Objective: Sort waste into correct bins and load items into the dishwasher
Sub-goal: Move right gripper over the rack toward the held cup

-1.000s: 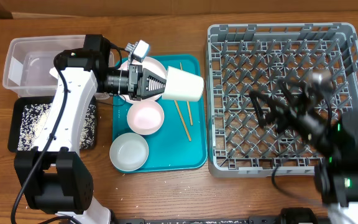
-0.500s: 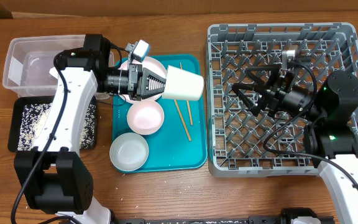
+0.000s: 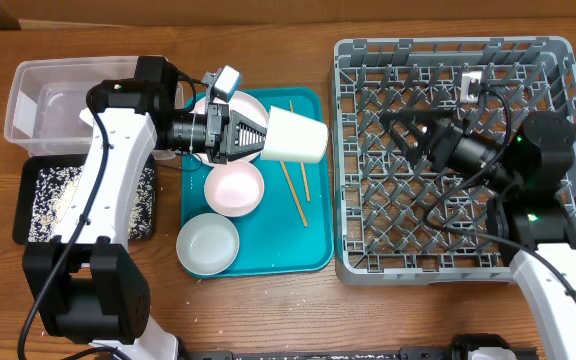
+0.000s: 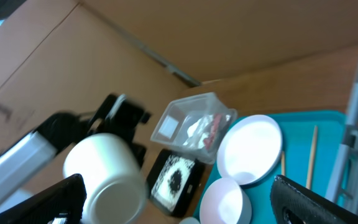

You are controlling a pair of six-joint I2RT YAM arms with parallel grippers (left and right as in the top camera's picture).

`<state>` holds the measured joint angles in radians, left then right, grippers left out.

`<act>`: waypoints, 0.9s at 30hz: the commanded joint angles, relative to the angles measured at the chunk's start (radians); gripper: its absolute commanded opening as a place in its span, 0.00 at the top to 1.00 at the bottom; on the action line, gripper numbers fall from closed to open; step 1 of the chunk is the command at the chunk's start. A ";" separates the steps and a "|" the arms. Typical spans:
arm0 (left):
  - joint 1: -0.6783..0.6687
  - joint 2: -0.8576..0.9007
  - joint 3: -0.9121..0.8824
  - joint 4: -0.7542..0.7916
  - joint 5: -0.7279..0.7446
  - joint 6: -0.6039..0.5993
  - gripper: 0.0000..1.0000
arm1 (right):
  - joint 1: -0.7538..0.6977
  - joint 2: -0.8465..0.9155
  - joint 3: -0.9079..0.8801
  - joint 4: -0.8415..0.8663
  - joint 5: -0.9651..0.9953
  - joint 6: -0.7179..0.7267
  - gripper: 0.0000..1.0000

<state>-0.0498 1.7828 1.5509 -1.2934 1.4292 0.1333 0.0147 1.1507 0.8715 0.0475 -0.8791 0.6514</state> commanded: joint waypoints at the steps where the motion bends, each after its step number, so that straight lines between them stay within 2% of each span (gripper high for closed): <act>1: 0.005 0.001 0.022 -0.031 0.024 0.037 0.96 | 0.001 0.038 0.024 0.017 0.096 0.113 0.04; 9: 0.005 0.001 0.022 -0.170 -0.048 0.161 0.96 | 0.006 0.136 0.024 0.209 -0.114 0.108 0.04; 14: 0.005 0.001 0.022 -0.187 -0.035 0.179 0.96 | 0.065 0.214 0.024 0.352 -0.249 0.112 0.05; 27: 0.005 0.001 0.022 -0.167 -0.003 0.186 0.96 | 0.213 0.249 0.024 0.401 -0.294 0.108 0.08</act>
<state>-0.0498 1.7828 1.5532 -1.4616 1.3739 0.2657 0.2031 1.3983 0.8753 0.4408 -1.1500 0.7589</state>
